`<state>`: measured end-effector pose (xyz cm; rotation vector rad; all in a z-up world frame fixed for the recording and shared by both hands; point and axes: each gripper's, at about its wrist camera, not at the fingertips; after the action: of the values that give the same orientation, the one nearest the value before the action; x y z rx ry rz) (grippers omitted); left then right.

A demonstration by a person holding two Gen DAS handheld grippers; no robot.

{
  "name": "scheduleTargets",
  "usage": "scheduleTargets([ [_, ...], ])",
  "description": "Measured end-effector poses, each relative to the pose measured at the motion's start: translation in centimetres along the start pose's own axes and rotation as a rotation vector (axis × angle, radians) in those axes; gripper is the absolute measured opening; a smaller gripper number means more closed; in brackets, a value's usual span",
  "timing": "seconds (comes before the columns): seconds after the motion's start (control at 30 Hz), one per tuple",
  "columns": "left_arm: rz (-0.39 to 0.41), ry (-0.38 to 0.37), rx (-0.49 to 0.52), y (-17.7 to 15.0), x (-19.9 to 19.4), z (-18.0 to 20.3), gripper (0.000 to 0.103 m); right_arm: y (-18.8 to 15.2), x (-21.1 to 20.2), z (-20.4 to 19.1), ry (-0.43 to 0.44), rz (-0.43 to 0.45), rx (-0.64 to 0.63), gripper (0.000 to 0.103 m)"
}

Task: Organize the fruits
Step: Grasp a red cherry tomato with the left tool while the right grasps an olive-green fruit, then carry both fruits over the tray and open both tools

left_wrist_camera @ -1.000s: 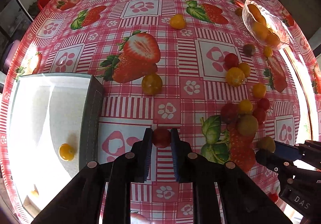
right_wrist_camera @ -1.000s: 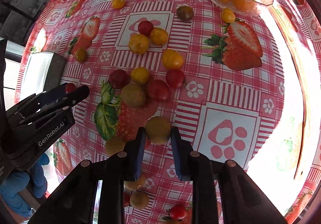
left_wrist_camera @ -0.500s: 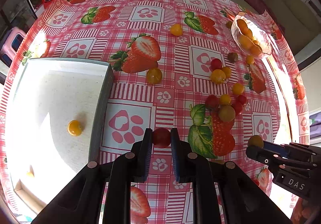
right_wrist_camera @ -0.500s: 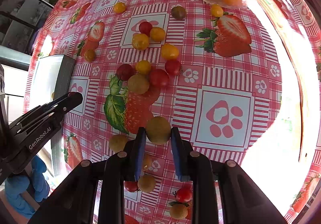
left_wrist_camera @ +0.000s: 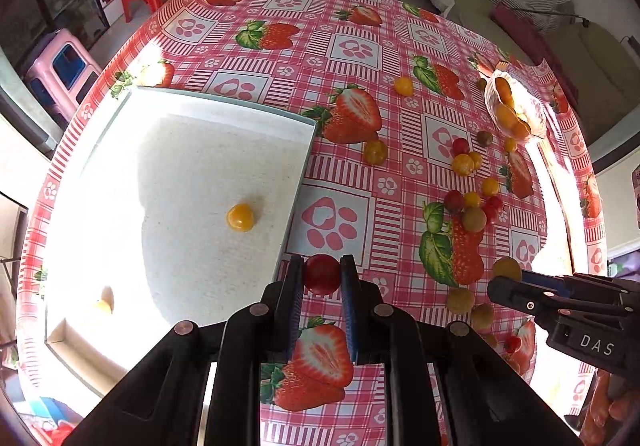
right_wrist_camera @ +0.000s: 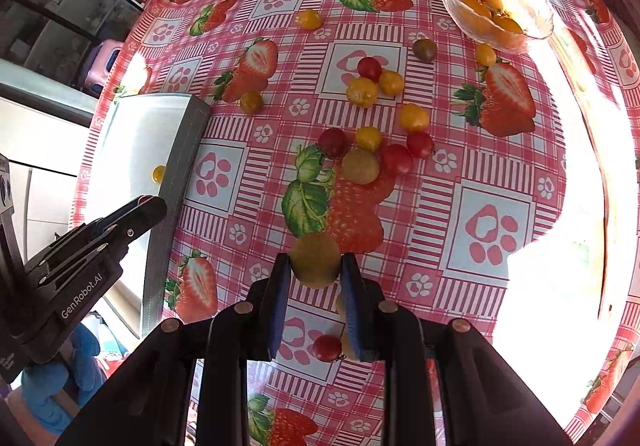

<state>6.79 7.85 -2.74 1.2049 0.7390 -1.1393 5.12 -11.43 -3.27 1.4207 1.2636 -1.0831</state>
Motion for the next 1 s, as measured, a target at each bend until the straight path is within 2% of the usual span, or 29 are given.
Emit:
scheduleTargets([
  [0.37,0.038,0.096,-0.133,-2.5,-2.8,-8.6,0.019,2.6,0.7,-9.1,0.049,-0.009,-0.156,0.028],
  [0.6,0.048,0.17,-0.165,-1.4,-1.9,-13.0,0.019,5.8,2.8,-14.6,0.06,-0.023,-0.243,0.028],
  [0.8,0.038,0.203,-0.169,0.3,0.2,-15.0,0.019,9.0,5.9,-17.5,0.047,-0.036,-0.258,0.028],
  [1.0,0.009,0.224,-0.156,0.6,1.9,-15.6,0.019,10.6,8.9,-18.3,0.027,-0.067,-0.225,0.028],
])
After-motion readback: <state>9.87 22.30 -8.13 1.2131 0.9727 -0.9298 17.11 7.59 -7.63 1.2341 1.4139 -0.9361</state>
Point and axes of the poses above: each gripper's, at about its wrist camera, not at the fingertips, and x roughly the way its jaws point, z to its right, y to its top, and after that the axes turned 7 degrees about -y, right-handed
